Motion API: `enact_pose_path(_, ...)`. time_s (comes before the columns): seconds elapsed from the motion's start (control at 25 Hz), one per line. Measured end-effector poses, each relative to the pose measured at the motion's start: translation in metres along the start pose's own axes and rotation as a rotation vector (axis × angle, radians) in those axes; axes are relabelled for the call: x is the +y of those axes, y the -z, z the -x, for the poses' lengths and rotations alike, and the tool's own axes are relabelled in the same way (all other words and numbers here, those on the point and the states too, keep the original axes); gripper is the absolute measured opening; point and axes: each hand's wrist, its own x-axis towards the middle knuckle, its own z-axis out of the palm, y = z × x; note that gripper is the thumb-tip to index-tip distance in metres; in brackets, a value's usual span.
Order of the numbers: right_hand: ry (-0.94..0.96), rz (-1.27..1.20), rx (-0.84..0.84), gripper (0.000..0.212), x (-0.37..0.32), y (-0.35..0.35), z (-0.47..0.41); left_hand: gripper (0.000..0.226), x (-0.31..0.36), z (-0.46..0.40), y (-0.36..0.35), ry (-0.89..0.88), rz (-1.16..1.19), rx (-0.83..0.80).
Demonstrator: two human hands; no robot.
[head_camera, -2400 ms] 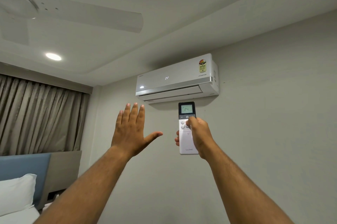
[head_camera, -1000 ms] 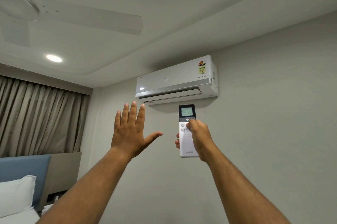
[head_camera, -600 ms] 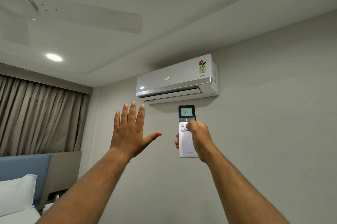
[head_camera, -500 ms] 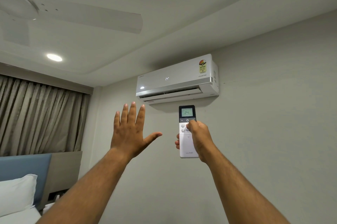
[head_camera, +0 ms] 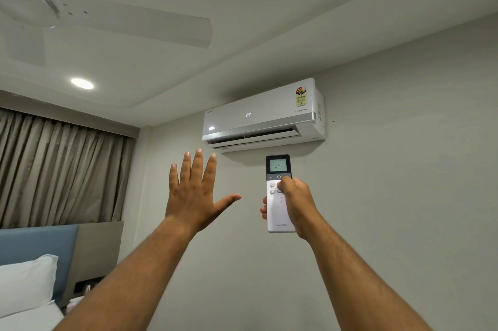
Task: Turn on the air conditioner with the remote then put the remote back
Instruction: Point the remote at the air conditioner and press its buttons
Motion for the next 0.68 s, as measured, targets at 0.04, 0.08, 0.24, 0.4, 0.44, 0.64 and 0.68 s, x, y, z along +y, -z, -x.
enact_pose_path(0.04, -0.001, 0.002, 0.000, 0.019, 0.000, 0.000, 0.000, 0.106, 0.000, 0.000, 0.001, 0.001, -0.001, -0.001)
enact_pose_path(0.08, -0.001, 0.004, -0.001, 0.019, 0.000, 0.000, 0.000, 0.107, 0.000, 0.000, 0.002, 0.002, -0.005, -0.003)
enact_pose_path(0.24, 0.005, -0.002, -0.006, 0.019, -0.003, 0.000, 0.002, 0.106, -0.001, 0.001, 0.003, 0.010, -0.019, -0.003)
enact_pose_path(0.4, 0.013, -0.003, -0.011, 0.019, -0.006, -0.001, 0.004, 0.108, -0.002, 0.000, 0.006, 0.015, -0.035, -0.008)
enact_pose_path(0.44, 0.015, -0.001, -0.010, 0.018, -0.007, -0.001, 0.005, 0.109, -0.002, 0.000, 0.006, 0.017, -0.034, -0.009)
enact_pose_path(0.64, 0.029, -0.008, -0.012, 0.017, -0.012, 0.001, 0.008, 0.109, -0.001, 0.001, 0.012, 0.013, -0.037, -0.003)
enact_pose_path(0.68, 0.028, -0.007, -0.013, 0.017, -0.013, 0.001, 0.008, 0.108, -0.001, 0.001, 0.013, 0.011, -0.040, -0.003)
